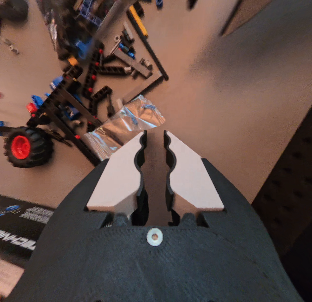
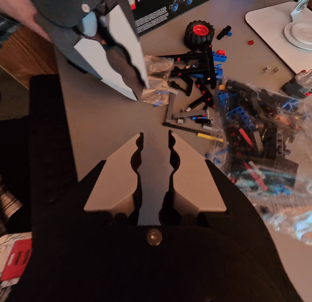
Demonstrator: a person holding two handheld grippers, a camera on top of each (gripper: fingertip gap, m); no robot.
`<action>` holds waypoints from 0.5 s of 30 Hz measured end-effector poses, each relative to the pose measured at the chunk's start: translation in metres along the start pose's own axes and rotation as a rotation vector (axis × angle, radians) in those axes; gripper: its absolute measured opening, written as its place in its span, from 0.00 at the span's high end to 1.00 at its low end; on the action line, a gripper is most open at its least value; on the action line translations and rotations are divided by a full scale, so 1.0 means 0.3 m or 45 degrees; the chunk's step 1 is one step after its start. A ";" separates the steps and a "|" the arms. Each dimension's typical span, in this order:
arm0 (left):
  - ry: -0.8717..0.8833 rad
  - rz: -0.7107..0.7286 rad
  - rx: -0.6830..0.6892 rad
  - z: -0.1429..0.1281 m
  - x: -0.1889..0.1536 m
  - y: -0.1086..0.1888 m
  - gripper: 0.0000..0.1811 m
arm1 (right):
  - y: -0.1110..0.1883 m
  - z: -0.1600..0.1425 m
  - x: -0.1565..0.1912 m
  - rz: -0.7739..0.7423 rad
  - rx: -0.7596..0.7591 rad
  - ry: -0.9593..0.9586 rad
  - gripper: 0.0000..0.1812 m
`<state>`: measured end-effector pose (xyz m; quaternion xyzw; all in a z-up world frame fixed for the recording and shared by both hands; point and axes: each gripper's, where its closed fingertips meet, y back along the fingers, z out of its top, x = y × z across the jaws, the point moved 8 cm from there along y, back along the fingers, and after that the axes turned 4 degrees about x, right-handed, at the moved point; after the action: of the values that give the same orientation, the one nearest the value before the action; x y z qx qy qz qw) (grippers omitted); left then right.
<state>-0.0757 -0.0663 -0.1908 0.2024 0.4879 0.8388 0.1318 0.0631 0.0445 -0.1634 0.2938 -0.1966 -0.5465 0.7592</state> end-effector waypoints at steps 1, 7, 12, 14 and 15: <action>0.016 -0.023 -0.016 -0.002 -0.008 -0.002 0.92 | -0.025 0.014 -0.011 0.000 0.019 0.011 0.84; 0.111 -0.058 0.014 -0.048 -0.006 0.022 0.94 | -0.175 0.083 -0.040 -0.018 0.154 0.070 0.85; 0.044 0.073 -0.049 -0.039 0.010 0.072 0.86 | -0.254 0.087 -0.063 -0.056 0.327 0.059 0.91; -0.012 0.162 -0.130 -0.014 0.025 0.091 0.83 | -0.265 0.091 -0.063 -0.042 0.335 0.050 0.97; -0.025 0.185 -0.128 -0.009 0.033 0.089 0.83 | -0.267 0.093 -0.064 -0.036 0.339 0.046 0.97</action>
<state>-0.0864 -0.0773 -0.1666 0.2388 0.4279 0.8675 0.0853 -0.0177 0.0377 -0.1948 0.4044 -0.2497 -0.5209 0.7091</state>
